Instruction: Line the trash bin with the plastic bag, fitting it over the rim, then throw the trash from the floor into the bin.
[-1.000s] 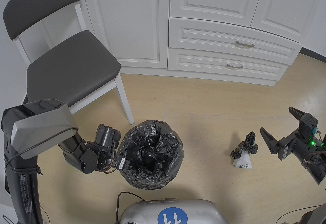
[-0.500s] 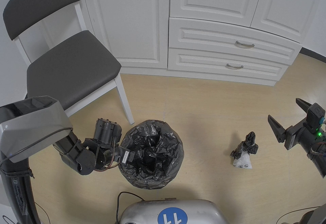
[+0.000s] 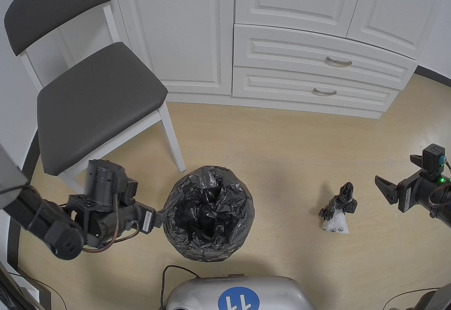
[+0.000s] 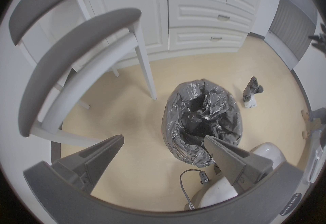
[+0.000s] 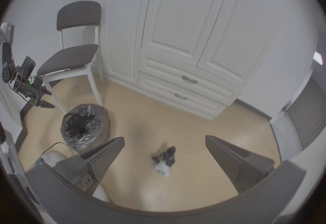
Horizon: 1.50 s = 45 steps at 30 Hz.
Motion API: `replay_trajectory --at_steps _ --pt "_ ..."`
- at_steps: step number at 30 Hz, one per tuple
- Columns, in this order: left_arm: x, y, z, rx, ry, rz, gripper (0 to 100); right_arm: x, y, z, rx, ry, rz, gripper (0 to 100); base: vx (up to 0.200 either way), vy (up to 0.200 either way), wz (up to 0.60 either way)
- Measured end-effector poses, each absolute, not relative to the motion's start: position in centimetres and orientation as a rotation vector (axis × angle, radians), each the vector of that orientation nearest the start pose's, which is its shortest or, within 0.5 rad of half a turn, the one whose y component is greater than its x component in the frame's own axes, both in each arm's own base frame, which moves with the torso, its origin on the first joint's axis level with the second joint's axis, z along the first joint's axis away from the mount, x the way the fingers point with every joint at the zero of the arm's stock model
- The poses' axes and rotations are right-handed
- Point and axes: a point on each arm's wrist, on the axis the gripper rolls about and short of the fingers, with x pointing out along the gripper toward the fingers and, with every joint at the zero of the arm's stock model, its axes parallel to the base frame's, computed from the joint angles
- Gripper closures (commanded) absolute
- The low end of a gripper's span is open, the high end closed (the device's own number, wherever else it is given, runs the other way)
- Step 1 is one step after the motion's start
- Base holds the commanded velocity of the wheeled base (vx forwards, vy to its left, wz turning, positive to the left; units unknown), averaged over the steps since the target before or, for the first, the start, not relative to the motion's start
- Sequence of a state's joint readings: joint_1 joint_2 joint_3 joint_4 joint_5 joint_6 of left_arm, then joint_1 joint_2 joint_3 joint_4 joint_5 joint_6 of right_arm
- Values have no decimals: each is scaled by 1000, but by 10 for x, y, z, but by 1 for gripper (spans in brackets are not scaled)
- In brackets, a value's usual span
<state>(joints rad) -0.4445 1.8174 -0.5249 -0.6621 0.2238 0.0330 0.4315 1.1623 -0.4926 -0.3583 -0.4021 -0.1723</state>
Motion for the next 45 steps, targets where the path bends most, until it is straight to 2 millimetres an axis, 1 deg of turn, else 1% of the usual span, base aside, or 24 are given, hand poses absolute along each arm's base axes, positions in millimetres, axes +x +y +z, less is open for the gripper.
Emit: replay_trajectory --at_steps 5,8,11,14,16,19,27,28,30,32,36,38,40,43,45 --pt "218 -103 109 203 535 -250 0 162 55 206 -160 481 179 0 0 0 0" --pt "199 -96 122 184 505 -269 0 179 49 210 -80 582 210 0 0 0 0" --pt "185 -91 132 159 470 -281 0 204 43 204 -23 662 196 0 0 0 0" --pt "172 -85 140 133 438 -297 0 239 35 190 25 705 171 0 0 0 0" --pt "165 -83 144 119 421 -310 0 262 29 178 47 721 156 0 0 0 0" --pt "156 -78 148 99 402 -331 0 297 19 155 72 748 135 0 0 0 0" --pt "139 -68 155 55 353 -357 0 388 -14 83 121 800 90 0 0 0 0" --pt "138 -67 156 51 349 -359 0 396 -17 77 124 798 86 0 0 0 0" --pt "136 -65 156 40 342 -364 0 419 -28 63 134 798 73 0 0 0 0" --pt "134 -64 157 29 338 -367 0 436 -36 50 142 811 63 0 0 0 0" --pt "131 -62 158 8 333 -375 0 467 -53 28 152 839 40 0 0 0 0" --pt "131 -62 158 2 331 -377 0 477 -60 18 155 853 31 0 0 0 0" --pt "130 -62 158 -6 331 -382 0 490 -70 2 159 877 19 0 0 0 0" --pt "130 -61 159 -14 329 -388 0 499 -81 -24 167 931 5 0 0 0 0" --pt "131 -61 160 -18 328 -390 0 502 -88 -45 171 971 -3 0 0 0 0"
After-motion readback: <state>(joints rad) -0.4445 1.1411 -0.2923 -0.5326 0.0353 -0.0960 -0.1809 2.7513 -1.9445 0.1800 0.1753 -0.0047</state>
